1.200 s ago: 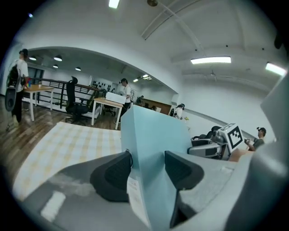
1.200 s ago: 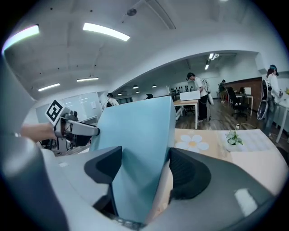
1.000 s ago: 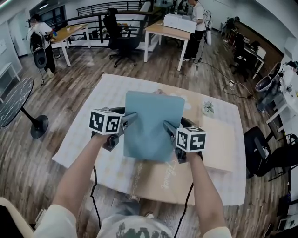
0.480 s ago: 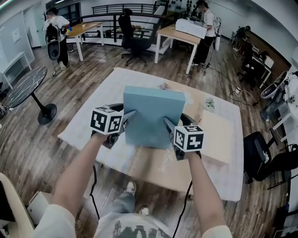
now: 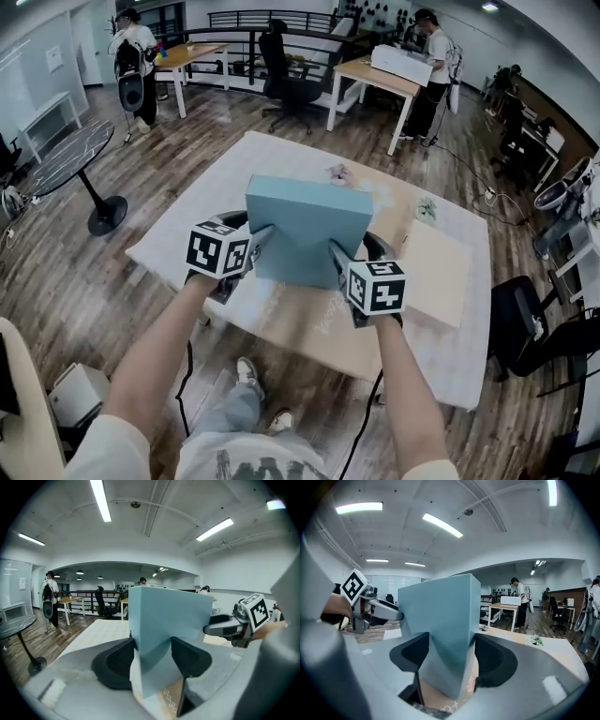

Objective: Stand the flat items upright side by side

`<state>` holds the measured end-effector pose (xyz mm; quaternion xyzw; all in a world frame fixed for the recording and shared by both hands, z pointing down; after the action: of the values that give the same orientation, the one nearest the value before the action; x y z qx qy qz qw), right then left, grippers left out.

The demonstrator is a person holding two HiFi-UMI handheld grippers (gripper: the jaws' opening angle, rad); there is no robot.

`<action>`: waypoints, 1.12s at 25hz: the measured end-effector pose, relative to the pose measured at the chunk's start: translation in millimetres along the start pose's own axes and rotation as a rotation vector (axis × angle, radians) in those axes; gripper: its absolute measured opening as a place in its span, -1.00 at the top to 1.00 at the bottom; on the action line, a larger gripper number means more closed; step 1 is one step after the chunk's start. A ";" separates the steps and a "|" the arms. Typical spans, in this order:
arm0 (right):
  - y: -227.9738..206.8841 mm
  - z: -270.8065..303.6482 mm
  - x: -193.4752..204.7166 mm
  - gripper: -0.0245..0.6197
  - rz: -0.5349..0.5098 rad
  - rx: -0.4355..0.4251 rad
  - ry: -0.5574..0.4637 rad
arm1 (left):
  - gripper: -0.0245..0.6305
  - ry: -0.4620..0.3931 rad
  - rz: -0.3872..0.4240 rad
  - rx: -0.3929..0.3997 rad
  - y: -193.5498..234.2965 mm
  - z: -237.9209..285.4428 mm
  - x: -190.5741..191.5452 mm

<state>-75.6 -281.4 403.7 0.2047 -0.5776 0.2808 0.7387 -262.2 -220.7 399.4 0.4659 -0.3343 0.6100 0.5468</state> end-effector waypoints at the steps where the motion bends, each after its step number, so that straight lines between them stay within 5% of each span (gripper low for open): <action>1: 0.0 -2.1 1.3 0.00 -0.005 -0.003 -0.006 | 0.17 -0.005 -0.002 -0.011 -2.1 -1.4 1.6; 6: -3.8 -8.6 6.0 -0.02 -0.011 -0.037 -0.021 | 0.17 -0.008 -0.018 -0.044 -10.1 -3.3 7.0; 28: -6.9 39.1 4.4 -0.57 -0.021 -0.601 -0.008 | 0.14 -0.094 -0.074 -0.155 -8.9 -6.1 7.5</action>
<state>-99.2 -310.3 417.9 -0.0164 -0.6355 0.0888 0.7668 -254.4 -210.8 403.4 0.4623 -0.3882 0.5393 0.5871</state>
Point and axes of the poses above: the fingertips, and each gripper's own axes: z forward along the fingers, y to its left, x out of its underside, the point moved 2 cm from there along -z, backward along the fingers, and after that the axes turned 5 degrees about -y, right-handed, at the moved point
